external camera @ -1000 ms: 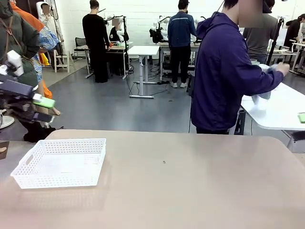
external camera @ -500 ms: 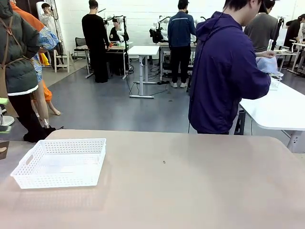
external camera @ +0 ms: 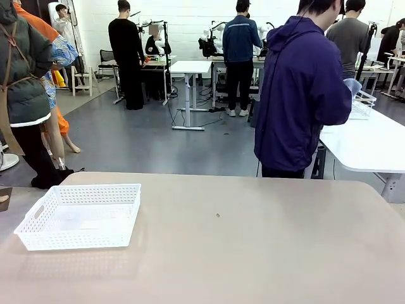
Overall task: Clean and organize the cups into the basket.
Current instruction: Pick up the Organizing basket and move it to the center of the table, then pick up the Reusable plastic cup from the right side of the table and place it inside the Organizing basket.
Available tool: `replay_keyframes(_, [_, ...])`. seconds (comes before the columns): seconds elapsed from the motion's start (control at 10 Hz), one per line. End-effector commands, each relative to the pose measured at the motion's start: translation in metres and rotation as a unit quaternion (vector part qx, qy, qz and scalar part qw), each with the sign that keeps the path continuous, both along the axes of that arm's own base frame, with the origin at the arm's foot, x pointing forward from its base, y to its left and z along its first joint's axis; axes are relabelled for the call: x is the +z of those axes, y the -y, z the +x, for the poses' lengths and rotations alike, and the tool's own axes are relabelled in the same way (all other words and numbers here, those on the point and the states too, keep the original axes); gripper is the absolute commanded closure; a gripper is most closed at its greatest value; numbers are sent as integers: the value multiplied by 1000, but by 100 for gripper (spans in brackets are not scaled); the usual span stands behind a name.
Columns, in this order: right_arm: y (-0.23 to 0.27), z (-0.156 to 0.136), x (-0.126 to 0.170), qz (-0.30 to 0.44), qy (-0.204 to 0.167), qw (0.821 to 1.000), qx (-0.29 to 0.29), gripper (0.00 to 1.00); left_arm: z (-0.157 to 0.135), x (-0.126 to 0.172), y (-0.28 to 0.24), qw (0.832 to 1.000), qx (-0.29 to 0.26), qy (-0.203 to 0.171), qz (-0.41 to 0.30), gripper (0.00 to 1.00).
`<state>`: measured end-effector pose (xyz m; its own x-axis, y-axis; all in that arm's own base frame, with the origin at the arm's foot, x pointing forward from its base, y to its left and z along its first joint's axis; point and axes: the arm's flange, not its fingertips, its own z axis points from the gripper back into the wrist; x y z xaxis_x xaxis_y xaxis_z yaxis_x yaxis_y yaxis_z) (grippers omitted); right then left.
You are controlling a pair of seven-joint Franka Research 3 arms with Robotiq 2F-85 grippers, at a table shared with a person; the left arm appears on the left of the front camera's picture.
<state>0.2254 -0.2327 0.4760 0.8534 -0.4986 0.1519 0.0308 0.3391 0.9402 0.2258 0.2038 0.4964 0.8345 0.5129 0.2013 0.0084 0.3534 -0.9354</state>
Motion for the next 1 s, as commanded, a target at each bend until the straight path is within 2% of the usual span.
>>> replay_keyframes(0.0, [2, -10, 6, 10, 1, 1000, -17, 0, -4, -4, 4, 999, 24, -16, 38, 0])
replay_keyframes(0.1, [-4, -5, 8, 3, -10, 999, -41, 0, -4, 7, 16, 996, 28, -20, 88, 0])
replay_keyframes(0.2, [7, -9, 2, 1, 2, 1000, -14, 0, -3, 0, -4, 1000, 14, -4, 9, 0])
replay_keyframes(0.9, [7, -9, 2, 1, 2, 1000, -14, 0, -3, 0, -4, 1000, 14, -4, 9, 0])
